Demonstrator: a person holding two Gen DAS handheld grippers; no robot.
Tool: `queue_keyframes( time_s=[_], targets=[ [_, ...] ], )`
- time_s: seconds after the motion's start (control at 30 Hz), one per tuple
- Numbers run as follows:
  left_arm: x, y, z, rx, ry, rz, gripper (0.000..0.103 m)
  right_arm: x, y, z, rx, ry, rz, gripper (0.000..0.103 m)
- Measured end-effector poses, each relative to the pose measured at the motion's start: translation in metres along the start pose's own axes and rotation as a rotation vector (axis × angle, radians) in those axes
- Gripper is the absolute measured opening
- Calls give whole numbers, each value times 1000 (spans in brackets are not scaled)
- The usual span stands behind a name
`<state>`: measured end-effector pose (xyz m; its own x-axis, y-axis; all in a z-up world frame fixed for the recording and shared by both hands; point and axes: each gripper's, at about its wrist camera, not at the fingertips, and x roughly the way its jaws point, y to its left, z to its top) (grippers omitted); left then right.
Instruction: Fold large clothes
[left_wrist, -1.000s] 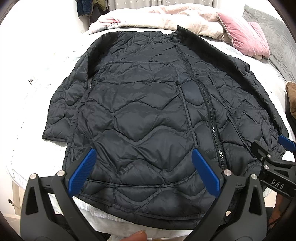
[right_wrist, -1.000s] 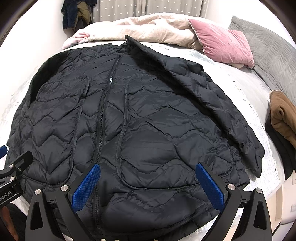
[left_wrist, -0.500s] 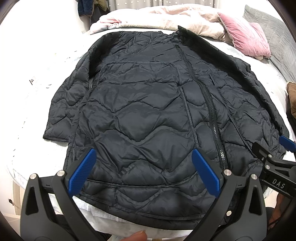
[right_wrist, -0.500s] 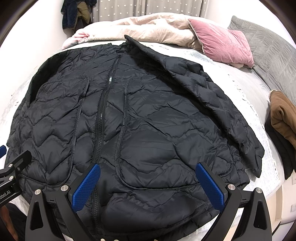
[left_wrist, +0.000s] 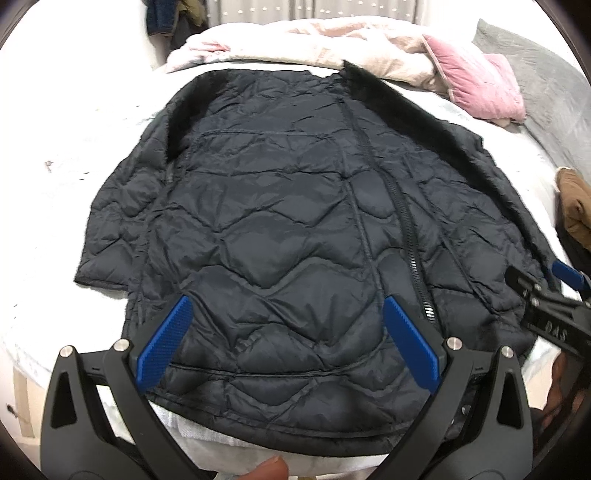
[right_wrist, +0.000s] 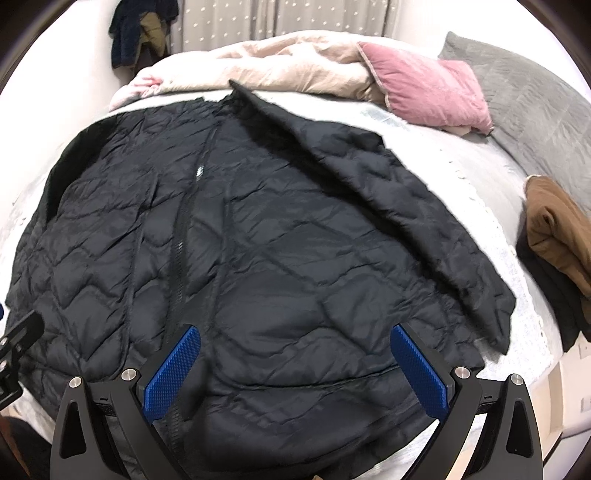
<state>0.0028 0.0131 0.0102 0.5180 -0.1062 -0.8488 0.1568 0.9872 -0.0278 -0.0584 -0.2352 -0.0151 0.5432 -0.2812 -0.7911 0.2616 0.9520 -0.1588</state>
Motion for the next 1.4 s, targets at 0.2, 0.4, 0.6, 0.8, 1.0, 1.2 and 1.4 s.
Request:
queue_keyframes(
  time_s=[0.2,0.4,0.6,0.8,1.0,1.2,1.4],
  targets=[
    [2,34,8,-58,18,-89,102,11,-41,2,59,34,-5,103],
    [44,98,0,-157,149,32,102,40,-106,-2,223,159,100,103],
    [84,136,-22,-284,277,-106,102,69,-156,-24,402,258,202,103],
    [81,132,-27,-261,219,-154,93,86,-184,-37,458,302,78,103],
    [68,117,-24,-275,182,-216,22,92,-197,-45,540,301,90,103],
    [31,120,-4,-261,-7,-112,12,80,-186,-42,545,241,239,52],
    [60,109,-5,-196,98,60,14,80,-186,-44,506,253,291,14]
  ],
)
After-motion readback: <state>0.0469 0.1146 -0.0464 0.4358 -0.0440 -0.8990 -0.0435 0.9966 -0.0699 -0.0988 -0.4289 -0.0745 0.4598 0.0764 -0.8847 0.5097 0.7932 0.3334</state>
